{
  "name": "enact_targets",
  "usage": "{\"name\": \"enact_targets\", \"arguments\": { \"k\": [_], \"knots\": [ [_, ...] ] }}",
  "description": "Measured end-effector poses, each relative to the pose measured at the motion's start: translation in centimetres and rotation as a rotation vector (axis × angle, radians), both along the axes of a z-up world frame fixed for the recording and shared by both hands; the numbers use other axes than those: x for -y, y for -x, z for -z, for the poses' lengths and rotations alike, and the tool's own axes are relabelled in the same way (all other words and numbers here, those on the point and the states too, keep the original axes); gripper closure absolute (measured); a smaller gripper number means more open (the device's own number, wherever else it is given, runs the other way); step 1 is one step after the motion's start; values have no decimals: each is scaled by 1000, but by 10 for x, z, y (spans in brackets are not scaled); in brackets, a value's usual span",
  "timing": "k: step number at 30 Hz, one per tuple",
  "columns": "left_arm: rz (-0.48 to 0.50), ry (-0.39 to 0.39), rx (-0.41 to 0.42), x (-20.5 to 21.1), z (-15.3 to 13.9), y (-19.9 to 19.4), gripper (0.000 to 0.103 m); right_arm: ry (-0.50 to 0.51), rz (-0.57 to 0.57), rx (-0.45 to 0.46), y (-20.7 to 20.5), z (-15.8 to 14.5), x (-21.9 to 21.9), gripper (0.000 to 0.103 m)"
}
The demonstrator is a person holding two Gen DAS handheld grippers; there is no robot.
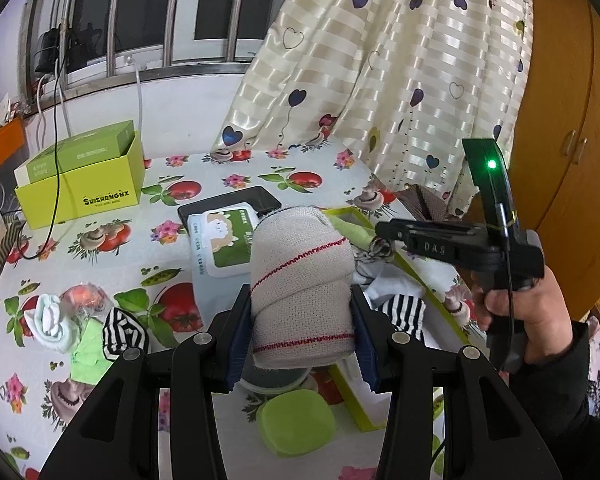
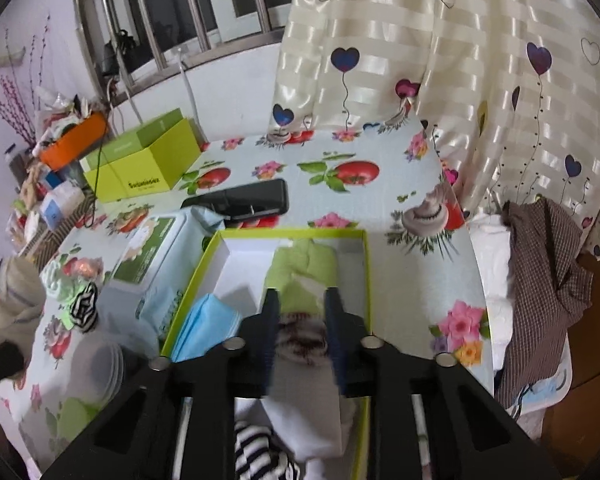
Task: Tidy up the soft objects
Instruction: 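Lower the green towel into the box and open the right gripper, then lower the white roll into the box and open the left gripper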
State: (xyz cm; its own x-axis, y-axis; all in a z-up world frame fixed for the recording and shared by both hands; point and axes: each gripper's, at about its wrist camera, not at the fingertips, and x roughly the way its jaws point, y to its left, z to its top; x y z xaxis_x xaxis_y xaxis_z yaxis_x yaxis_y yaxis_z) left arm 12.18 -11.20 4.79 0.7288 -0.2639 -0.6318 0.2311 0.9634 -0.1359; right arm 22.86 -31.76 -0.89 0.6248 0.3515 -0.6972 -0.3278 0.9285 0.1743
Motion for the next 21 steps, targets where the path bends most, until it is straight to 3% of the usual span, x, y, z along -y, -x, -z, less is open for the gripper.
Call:
{"name": "enact_targets", "arguments": {
  "k": [8,21],
  "knots": [
    [36,-17,-23,21,1,-6,57,41,-2,-36,-4,18,-2,84],
    [78,-34,-109,51,13,-41,57,-54,25,17,19,3,17,84]
  ]
}}
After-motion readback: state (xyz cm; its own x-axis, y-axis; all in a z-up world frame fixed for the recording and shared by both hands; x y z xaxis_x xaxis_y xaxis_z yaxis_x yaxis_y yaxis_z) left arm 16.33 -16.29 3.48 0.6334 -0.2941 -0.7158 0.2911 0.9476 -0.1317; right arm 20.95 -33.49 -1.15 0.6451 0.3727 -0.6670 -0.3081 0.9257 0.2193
